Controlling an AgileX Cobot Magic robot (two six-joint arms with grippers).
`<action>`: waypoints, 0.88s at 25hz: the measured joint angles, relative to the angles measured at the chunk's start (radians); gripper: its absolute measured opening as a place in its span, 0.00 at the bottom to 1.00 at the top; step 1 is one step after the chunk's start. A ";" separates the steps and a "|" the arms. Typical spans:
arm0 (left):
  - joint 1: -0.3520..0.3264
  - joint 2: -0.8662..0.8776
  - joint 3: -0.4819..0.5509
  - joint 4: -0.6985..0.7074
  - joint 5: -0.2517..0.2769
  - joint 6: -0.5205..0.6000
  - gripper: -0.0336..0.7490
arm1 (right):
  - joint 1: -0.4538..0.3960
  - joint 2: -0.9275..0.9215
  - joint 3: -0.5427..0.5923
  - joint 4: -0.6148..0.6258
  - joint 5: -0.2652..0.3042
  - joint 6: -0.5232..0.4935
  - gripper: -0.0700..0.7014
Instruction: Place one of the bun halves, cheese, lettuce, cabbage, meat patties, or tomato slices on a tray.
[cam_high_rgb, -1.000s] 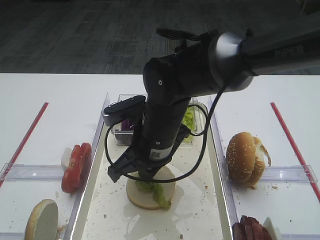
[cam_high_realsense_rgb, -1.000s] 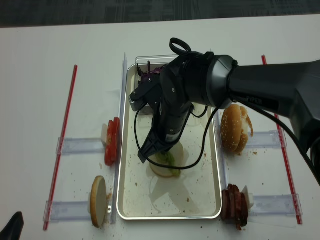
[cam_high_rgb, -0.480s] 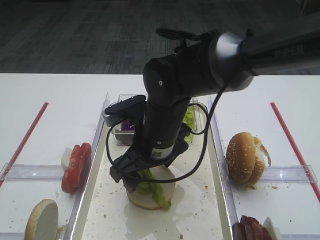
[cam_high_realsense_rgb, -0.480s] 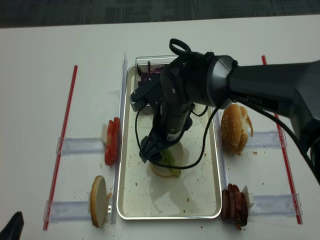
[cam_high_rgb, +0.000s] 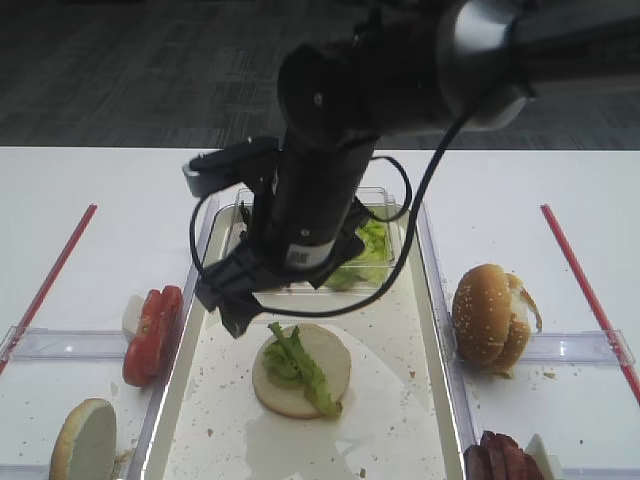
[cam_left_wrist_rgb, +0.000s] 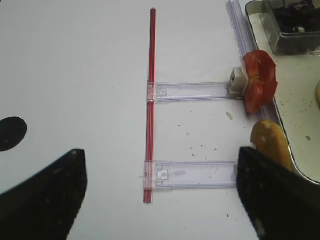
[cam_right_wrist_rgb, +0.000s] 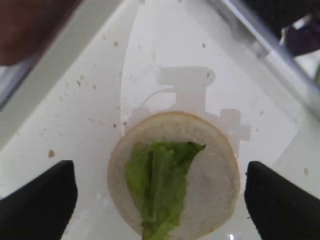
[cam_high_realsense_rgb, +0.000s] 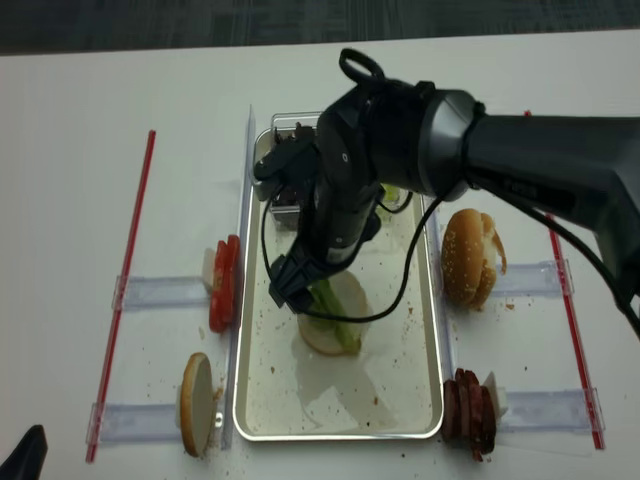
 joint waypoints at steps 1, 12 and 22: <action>0.000 0.000 0.000 0.000 0.000 0.000 0.76 | 0.000 -0.013 -0.020 -0.002 0.011 0.000 0.99; 0.000 0.000 0.000 0.000 0.000 0.000 0.76 | -0.002 -0.038 -0.144 -0.057 0.094 0.034 0.99; 0.000 0.000 0.000 0.000 0.000 0.000 0.76 | -0.332 -0.038 -0.144 -0.077 0.105 0.075 0.99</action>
